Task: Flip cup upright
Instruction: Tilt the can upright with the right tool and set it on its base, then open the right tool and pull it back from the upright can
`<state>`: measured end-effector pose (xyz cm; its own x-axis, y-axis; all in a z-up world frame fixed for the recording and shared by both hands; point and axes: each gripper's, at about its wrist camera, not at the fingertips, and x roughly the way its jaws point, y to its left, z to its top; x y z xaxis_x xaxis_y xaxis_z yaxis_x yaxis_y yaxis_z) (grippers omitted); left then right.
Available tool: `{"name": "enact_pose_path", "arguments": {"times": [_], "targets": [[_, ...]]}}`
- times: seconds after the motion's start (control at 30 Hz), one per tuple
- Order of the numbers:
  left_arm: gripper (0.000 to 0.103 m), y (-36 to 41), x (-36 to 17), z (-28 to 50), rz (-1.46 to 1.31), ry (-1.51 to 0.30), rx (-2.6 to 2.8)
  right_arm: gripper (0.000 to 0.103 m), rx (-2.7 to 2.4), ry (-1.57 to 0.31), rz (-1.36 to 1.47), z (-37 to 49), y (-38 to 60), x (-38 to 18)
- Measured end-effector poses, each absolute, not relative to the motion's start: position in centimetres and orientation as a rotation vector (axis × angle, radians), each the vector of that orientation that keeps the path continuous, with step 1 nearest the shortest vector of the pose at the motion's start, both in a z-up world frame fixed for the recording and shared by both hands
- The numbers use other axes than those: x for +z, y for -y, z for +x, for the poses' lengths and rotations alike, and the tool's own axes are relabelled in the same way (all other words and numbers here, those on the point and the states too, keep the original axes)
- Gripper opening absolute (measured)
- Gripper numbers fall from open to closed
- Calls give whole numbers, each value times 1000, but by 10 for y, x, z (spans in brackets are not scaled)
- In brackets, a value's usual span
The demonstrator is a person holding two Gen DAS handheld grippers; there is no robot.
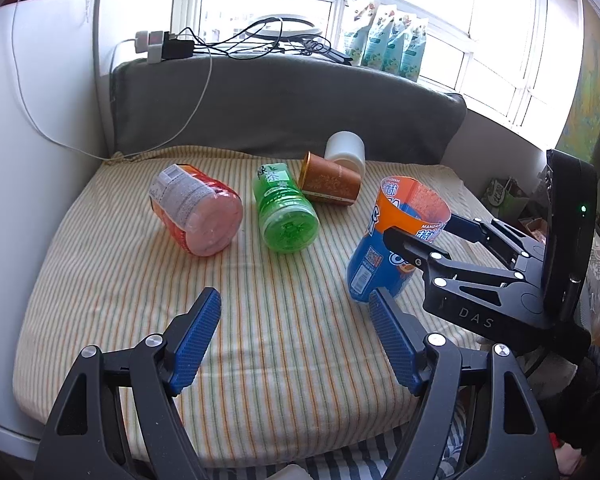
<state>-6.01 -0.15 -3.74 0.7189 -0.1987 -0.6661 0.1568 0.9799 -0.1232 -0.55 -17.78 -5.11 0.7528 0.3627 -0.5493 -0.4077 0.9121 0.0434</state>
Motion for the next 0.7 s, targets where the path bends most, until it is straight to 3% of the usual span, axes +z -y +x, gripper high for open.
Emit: {"name": "enact_pose_path", "arguments": {"times": [0.33,0.4,0.57,0.7], "targets": [[77,5,-30,-68,-41,-706,-186,75,442,-588,-57,-22,187,-43],[77,7,-26,-71,-35,-680,-178,84,442,-583,-39,-30,194,-40],[77,12,-17,-80,3,-578,-125,85,384,-537,-2,-56,213,-25],[77,15,-12,-86,16,-524,-108,103,257,-502,-2,-68,224,-13]]}}
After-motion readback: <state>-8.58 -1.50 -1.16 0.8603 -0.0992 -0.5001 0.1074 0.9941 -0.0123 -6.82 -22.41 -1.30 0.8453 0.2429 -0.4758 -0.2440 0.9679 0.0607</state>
